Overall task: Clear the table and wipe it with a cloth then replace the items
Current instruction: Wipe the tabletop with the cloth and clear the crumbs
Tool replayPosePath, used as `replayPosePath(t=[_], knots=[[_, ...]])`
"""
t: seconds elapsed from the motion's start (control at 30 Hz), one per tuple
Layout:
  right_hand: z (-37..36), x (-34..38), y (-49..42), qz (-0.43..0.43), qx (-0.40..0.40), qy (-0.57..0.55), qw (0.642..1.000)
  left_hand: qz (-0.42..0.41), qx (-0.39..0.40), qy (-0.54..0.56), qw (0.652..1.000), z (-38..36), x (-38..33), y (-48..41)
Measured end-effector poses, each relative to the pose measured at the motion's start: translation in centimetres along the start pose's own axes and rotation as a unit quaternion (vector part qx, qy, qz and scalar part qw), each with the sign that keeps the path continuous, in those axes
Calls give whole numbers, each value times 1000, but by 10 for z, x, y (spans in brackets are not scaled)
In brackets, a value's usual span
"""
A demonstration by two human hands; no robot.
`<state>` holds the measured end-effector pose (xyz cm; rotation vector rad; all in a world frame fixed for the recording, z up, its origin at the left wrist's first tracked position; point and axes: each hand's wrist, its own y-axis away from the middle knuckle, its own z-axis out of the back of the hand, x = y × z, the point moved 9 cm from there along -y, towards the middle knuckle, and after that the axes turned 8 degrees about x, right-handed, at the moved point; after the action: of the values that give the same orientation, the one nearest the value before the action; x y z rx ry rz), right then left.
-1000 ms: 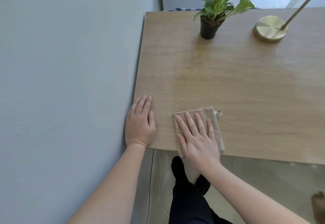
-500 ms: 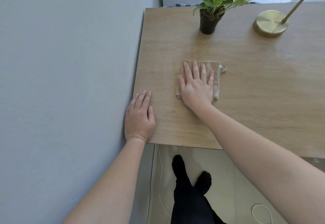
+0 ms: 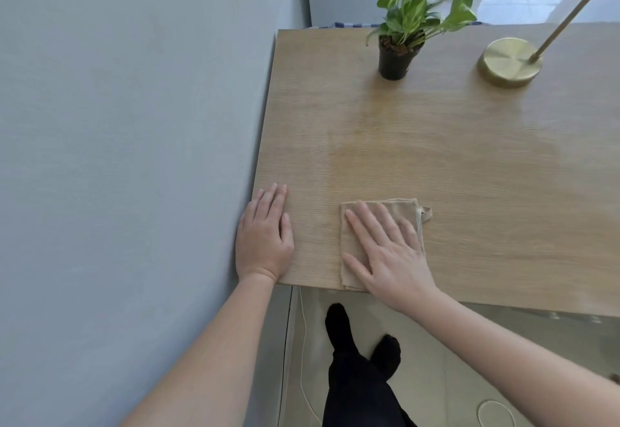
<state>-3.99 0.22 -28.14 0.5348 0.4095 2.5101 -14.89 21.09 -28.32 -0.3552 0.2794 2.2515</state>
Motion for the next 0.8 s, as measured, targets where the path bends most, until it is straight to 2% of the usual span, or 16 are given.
replayPosePath(t=[0.07,0.13,0.2,0.3,0.37,0.43,0.5,0.57,0.67,0.73,0.8], knots=[[-8,22,6,143,30,55,988,-2,2,0,1000,1,-1,0],[-12,29,9,220,59,99,969,-1,4,-2,1000,0,0,-1],[-1,16,-7,187,46,93,977,0,5,-1,1000,-1,0,-1],[36,-42,-52,-23,-23,2,999,6,10,-2,1000,-1,1,0],[67,-84,-78,-164,-75,-95,979,8,10,-1,1000,-1,2,0],[86,-109,-93,-230,-100,-173,953,9,11,-1,1000,0,3,1],[105,-117,-94,-204,-122,-196,951,4,9,1,1000,1,2,0],[118,-114,-80,-114,-135,-178,968,1,5,3,1000,1,0,-1],[93,-109,-51,-4,-50,-59,997,5,2,3,1000,0,0,0],[73,-113,-46,0,-10,12,1000,4,0,-2,1000,0,1,2],[79,-125,-59,-46,-29,10,998,4,0,-4,1000,0,2,2]])
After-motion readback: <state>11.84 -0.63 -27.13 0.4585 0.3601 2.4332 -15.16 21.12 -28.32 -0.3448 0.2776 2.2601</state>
